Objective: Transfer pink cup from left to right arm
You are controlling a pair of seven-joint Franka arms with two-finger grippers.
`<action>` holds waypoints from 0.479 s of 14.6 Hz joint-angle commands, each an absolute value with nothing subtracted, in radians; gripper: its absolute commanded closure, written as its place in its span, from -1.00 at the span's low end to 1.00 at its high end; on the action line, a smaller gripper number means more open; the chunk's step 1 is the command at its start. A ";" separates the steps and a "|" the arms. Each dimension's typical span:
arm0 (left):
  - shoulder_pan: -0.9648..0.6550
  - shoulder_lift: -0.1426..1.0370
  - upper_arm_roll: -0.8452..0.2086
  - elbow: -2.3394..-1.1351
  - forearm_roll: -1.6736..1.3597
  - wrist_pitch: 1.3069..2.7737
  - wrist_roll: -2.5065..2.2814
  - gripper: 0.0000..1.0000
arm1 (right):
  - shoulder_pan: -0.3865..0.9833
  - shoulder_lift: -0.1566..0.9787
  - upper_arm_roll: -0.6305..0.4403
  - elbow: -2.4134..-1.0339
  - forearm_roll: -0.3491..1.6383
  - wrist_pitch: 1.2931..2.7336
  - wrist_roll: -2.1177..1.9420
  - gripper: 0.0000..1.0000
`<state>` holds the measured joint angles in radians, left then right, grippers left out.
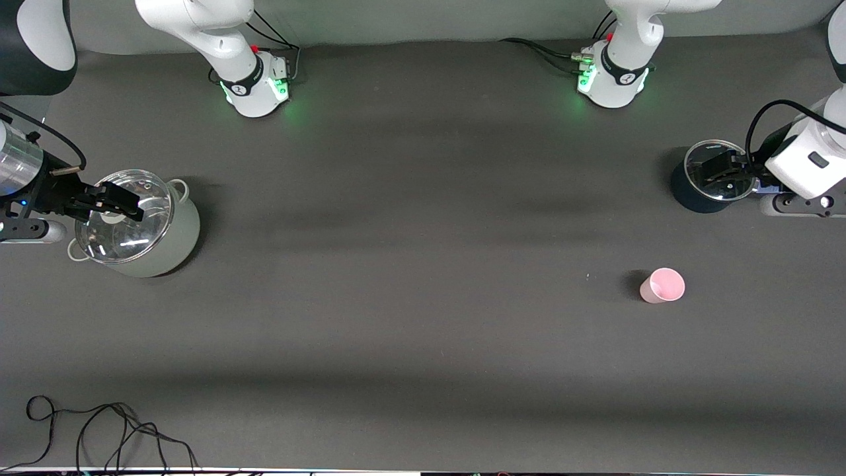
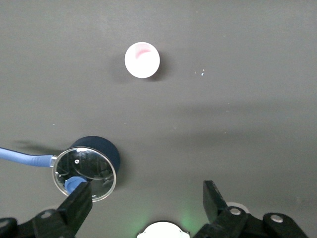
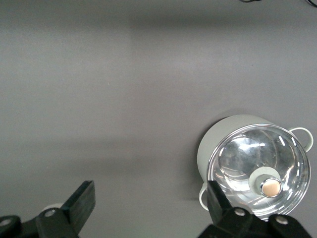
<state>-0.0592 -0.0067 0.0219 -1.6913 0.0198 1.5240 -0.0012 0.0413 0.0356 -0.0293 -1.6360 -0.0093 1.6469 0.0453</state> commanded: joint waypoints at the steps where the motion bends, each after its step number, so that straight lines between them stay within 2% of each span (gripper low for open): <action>1: -0.077 0.000 0.031 -1.669 0.043 1.522 0.008 -1.00 | 0.044 -0.003 -0.028 -1.683 -0.009 1.663 0.074 -0.99; 4: -0.074 0.011 0.031 -1.654 0.031 1.520 0.006 -1.00 | 0.046 -0.005 -0.028 -1.684 -0.009 1.669 0.074 -0.99; 7: -0.066 0.057 0.031 -1.577 0.026 1.500 0.024 -1.00 | 0.045 -0.008 -0.028 -1.687 -0.008 1.669 0.074 -0.99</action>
